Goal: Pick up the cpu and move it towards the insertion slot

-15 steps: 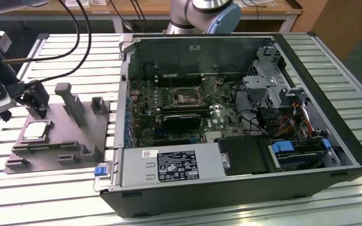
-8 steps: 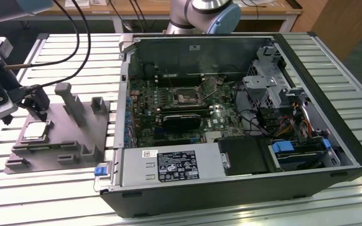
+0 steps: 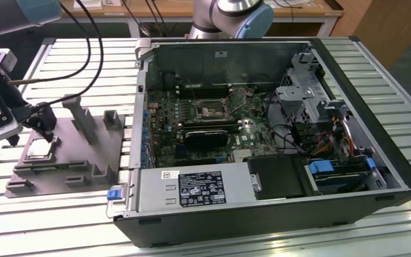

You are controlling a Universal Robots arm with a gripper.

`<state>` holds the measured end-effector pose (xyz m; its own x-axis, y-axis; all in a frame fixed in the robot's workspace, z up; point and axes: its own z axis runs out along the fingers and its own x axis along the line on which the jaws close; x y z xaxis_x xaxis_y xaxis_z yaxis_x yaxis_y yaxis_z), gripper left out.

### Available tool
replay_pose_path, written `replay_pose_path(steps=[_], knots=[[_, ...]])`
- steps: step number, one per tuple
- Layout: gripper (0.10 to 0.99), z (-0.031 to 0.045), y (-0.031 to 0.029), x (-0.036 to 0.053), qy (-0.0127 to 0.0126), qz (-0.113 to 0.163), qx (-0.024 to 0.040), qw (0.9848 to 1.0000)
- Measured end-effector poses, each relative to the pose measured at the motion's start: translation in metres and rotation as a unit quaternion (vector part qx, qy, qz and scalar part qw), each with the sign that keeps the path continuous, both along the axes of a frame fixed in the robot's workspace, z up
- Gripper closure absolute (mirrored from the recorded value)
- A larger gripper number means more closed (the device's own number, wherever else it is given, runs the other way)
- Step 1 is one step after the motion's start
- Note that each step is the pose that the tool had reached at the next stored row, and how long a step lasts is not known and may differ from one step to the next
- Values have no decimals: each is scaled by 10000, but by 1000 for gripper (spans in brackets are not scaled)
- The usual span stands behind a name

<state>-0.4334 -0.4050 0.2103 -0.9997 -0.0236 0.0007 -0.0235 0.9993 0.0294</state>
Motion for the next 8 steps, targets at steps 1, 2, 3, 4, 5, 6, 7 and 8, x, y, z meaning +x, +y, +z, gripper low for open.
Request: replay_pose_path(steps=[1,2,3,4,5,6,7,8], knots=[[345,-15,0,0,0,0,0,10000],[345,-31,0,0,0,0,0,10000],[345,-46,0,-1,1,0,0,10000],[345,-61,0,-1,1,0,0,10000],[345,-77,0,-1,0,0,0,10000],[345,-92,0,-1,0,-2,0,10000],[345,-105,0,-1,1,-5,0,10000],[345,-121,-1,-1,1,-7,0,10000]])
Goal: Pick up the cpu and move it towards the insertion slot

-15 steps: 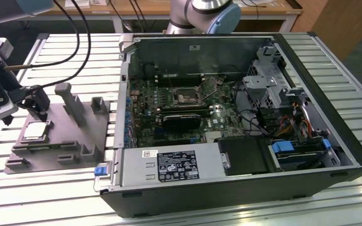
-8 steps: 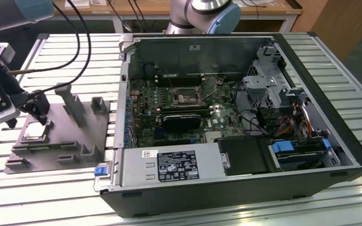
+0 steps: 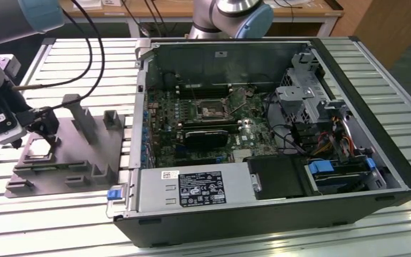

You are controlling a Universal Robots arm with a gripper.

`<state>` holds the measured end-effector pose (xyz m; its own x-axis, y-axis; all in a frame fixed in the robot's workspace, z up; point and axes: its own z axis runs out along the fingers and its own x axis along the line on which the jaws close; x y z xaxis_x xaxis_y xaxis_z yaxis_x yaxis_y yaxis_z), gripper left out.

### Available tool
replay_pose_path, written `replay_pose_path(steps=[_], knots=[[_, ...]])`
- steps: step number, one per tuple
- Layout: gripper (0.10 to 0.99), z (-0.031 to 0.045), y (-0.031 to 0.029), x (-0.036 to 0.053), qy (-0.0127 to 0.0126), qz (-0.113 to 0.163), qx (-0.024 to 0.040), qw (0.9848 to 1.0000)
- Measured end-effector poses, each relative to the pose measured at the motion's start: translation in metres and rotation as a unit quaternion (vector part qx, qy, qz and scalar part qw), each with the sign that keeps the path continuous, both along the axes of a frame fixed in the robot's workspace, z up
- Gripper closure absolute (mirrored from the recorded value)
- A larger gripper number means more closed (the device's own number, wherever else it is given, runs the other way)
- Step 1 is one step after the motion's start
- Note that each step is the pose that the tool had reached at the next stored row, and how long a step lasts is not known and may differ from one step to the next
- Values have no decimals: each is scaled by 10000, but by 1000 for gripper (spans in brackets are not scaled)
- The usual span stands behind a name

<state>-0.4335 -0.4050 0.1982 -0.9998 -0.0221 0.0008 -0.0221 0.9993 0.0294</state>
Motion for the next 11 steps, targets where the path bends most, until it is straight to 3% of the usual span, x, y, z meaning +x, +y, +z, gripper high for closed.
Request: replay_pose_path(steps=[5,7,8,11], knots=[[345,-53,-2,0,1,-21,0,10000],[365,-58,-2,0,1,-33,-1,10000],[431,-63,-2,1,0,-38,0,10000],[431,-76,-5,0,0,-58,0,10000]])
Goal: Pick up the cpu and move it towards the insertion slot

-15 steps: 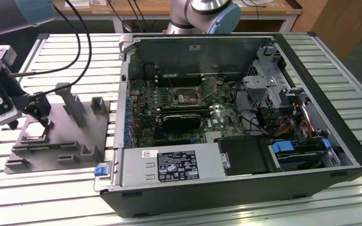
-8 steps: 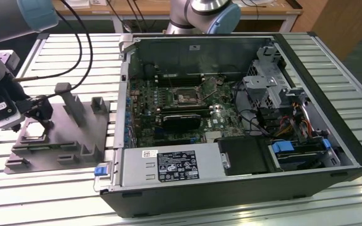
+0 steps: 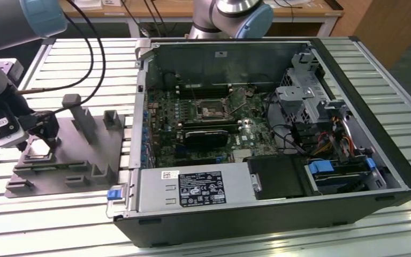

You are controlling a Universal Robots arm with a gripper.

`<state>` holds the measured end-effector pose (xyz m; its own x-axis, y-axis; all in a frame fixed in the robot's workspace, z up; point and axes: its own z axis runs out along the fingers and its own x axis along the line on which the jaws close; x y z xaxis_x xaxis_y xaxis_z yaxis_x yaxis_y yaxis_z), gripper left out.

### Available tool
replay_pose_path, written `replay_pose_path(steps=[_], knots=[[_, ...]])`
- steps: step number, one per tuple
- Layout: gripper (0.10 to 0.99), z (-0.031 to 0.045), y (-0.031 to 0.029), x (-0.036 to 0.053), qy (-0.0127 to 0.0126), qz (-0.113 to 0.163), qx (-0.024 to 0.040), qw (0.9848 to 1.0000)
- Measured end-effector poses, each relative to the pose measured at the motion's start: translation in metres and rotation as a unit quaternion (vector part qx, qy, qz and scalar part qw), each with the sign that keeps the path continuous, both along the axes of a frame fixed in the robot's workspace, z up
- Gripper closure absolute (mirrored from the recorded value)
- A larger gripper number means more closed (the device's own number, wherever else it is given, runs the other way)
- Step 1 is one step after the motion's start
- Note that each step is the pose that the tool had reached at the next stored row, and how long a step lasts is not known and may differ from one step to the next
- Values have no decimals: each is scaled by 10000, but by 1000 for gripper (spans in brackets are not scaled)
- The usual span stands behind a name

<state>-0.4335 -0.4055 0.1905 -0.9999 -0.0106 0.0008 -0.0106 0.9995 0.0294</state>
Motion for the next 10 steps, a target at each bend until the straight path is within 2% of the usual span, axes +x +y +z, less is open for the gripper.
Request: replay_pose_path(steps=[10], knots=[[431,-77,-3,0,0,-110,0,9999]])
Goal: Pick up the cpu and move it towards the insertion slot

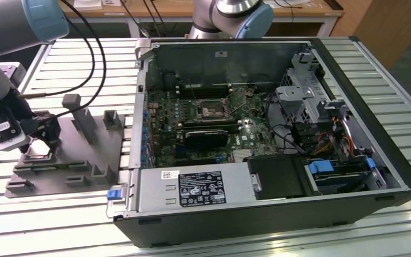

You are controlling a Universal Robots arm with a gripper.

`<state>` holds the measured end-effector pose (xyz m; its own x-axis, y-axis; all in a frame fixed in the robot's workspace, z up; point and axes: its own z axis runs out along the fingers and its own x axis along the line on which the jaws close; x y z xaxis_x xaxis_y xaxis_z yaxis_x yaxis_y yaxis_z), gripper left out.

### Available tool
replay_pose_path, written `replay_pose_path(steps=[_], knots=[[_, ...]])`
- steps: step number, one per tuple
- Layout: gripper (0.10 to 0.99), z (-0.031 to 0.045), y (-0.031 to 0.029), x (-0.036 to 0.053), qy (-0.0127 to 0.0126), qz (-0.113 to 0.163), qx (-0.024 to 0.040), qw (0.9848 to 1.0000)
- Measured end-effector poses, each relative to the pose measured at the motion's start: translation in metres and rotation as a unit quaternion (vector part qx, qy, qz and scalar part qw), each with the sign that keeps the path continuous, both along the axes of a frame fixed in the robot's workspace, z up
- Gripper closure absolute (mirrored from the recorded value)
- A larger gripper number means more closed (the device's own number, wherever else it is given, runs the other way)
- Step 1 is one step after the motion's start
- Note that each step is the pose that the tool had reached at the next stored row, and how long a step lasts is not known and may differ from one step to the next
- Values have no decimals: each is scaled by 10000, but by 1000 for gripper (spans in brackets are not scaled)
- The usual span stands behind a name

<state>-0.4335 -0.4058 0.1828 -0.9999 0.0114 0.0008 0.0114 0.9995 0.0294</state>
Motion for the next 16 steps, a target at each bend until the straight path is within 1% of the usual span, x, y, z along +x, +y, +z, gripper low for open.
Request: replay_pose_path(steps=[4,5,6,7,12,16], knots=[[443,-17,0,0,1,-13,-1,10000],[510,-17,0,-1,2,-13,-1,10000],[510,-17,0,0,2,-13,-1,10000],[541,-18,0,0,1,-13,-1,10000],[541,-9,0,0,-1,-13,1,10000],[541,42,0,0,1,-13,0,10000]])
